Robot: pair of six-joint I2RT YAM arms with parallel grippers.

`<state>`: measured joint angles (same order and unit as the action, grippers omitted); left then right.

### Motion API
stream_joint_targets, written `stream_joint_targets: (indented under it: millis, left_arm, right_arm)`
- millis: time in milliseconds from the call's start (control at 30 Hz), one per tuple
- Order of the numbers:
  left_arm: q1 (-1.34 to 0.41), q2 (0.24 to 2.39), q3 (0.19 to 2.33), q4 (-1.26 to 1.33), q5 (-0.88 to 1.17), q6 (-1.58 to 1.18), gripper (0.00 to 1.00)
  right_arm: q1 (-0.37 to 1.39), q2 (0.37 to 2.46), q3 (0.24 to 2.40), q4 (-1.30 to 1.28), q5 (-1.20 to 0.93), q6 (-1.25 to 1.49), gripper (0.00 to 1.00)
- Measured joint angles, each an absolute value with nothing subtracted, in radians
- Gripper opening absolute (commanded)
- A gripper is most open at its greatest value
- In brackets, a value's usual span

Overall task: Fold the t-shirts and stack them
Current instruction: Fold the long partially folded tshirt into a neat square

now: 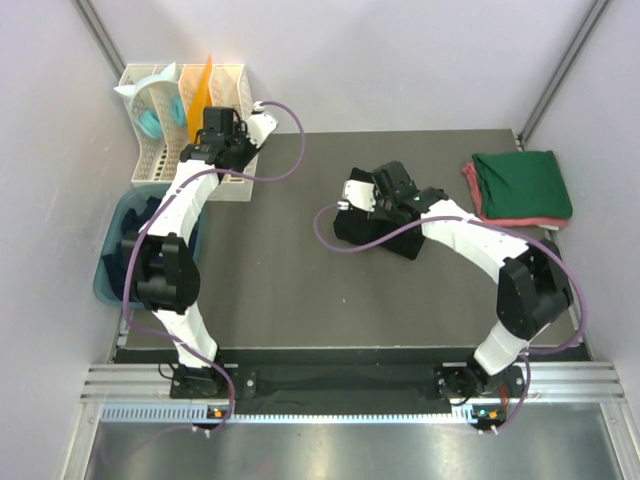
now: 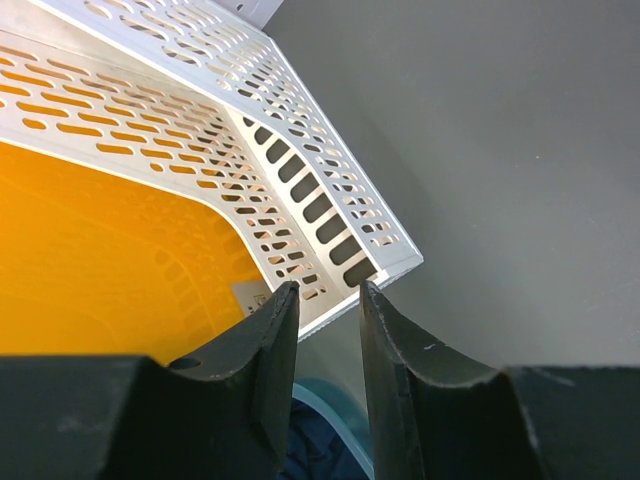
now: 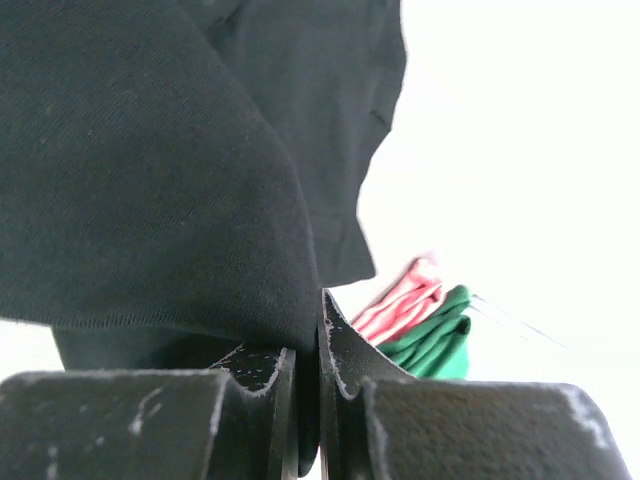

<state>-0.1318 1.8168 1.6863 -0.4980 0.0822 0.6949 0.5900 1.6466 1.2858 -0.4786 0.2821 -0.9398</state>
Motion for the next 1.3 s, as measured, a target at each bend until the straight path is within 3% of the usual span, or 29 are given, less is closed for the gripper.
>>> stream_joint_targets:
  millis: [1000, 1133, 1300]
  left_arm:
    - [-0.132, 1.850, 1.686, -0.498, 0.127, 0.683, 0.39]
    - [-0.131, 1.857, 1.686, -0.498, 0.127, 0.682, 0.40]
    - [-0.131, 1.858, 1.686, -0.498, 0.135, 0.679, 0.40]
  right_arm:
    - [0.509, 1.901, 1.312, -0.161, 0.527, -1.075, 0.04]
    - [0.501, 1.944, 1.312, -0.105, 0.553, -1.089, 0.72]
    - [0.499, 1.997, 1.293, 0.104, 0.657, -1.145, 0.91]
